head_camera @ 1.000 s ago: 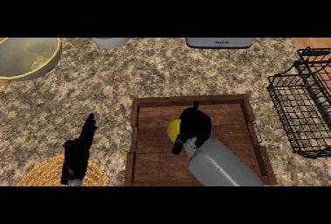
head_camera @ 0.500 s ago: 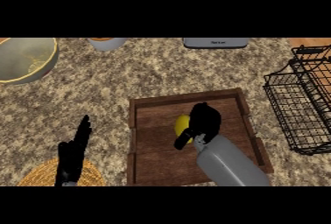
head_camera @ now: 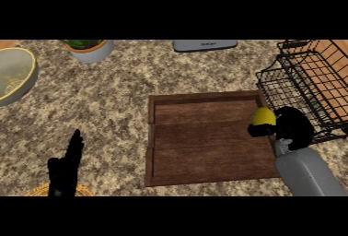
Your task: Pick the lemon from the tray and place it in the tiered basket
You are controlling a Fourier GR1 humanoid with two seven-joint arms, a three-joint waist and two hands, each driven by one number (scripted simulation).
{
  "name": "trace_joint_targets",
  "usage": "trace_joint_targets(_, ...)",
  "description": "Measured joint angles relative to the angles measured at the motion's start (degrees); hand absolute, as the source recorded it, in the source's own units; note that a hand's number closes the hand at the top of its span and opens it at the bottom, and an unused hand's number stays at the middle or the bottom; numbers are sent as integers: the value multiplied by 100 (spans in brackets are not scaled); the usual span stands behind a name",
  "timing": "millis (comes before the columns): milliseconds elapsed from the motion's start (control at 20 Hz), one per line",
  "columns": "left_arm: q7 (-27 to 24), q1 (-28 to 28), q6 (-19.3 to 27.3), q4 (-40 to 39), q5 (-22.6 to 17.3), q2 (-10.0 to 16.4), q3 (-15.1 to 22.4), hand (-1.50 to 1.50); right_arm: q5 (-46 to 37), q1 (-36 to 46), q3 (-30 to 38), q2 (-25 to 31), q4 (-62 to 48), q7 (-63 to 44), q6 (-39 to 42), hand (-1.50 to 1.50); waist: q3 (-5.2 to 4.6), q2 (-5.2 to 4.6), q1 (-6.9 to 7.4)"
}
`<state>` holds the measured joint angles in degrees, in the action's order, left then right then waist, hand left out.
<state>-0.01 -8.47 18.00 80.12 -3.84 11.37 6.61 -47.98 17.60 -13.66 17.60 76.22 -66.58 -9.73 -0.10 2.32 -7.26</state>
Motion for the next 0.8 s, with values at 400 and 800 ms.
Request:
trace_joint_targets(400, -12, -151, -15, 90, -40, 45, -58, 0, -958, -296, 961, 359, 1890, -95, -298, 150, 4, 19, -54)
trace_joint_targets(800, 24, -172, -97, 240, 7, 40, 74, 0, -2050, -608, 1431, 645, 4012, -364, 513, 150, -29, -40, 170)
